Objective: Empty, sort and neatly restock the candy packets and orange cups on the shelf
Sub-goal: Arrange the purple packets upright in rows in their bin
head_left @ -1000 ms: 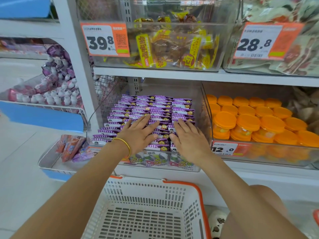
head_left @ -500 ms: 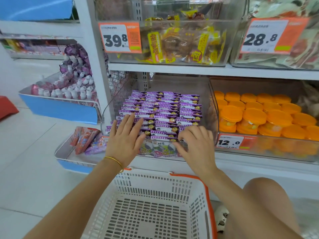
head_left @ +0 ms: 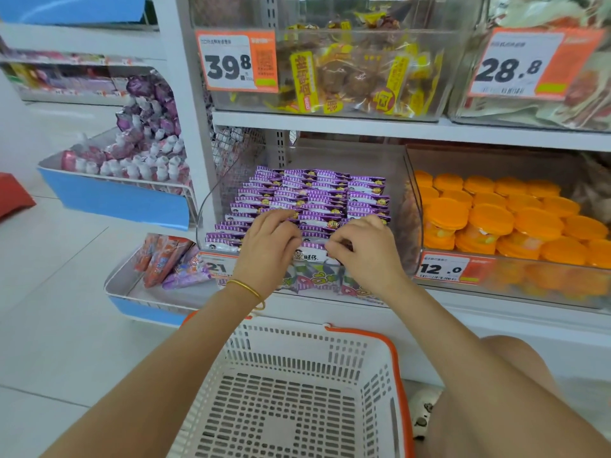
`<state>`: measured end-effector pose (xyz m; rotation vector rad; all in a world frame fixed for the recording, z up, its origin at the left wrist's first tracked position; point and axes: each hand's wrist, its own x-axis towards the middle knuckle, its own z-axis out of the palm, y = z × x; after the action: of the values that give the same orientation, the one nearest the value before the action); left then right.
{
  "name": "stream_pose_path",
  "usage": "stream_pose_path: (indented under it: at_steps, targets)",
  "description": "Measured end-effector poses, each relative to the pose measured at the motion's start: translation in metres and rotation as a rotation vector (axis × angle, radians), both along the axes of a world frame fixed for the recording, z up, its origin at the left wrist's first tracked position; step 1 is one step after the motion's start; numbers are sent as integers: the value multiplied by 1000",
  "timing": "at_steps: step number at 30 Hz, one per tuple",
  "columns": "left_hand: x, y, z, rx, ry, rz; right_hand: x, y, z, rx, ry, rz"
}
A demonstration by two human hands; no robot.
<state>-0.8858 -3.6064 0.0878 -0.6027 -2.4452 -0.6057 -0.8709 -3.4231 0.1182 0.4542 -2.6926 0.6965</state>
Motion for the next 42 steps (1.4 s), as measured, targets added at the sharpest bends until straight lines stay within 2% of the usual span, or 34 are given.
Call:
stream_pose_path:
  at_steps: [3, 8, 12, 14, 16, 18, 20, 24, 27, 30, 36, 42]
  targets:
    - [-5, 3, 4, -50, 22, 10, -1, 0, -1, -118, -71, 1]
    - [-8, 4, -10, -177, -44, 5, 0, 4, -8, 83, -50, 23]
    - [-4, 2, 0, -81, -96, -30, -3, 7, 3, 132, -119, 112]
    - [-1, 0, 7, -9, -149, -11, -1, 11, 6, 55, -56, 86]
    - [5, -2, 4, -128, -111, 45, 7, 14, 5, -57, 89, 10]
    - [12, -1, -4, -320, -113, 86, 16, 16, -8, 0, 244, -9]
    - [14, 0, -8, -391, -158, 109, 23, 18, -26, 115, 338, -9]
    - [15, -5, -7, -287, -120, 104, 23, 23, -45, 171, 366, -84]
    - [17, -19, -10, -172, -107, 300, 18, 21, -47, 152, 393, -91]
    - [18, -28, -18, -172, -158, 411, 16, 19, -46, 92, 419, -67]
    - [-7, -24, 7, -110, -67, 394, -7, 23, -22, 35, 447, -89]
    - [-41, -23, 5, -224, -208, 376, -38, 25, -25, 23, 346, -123]
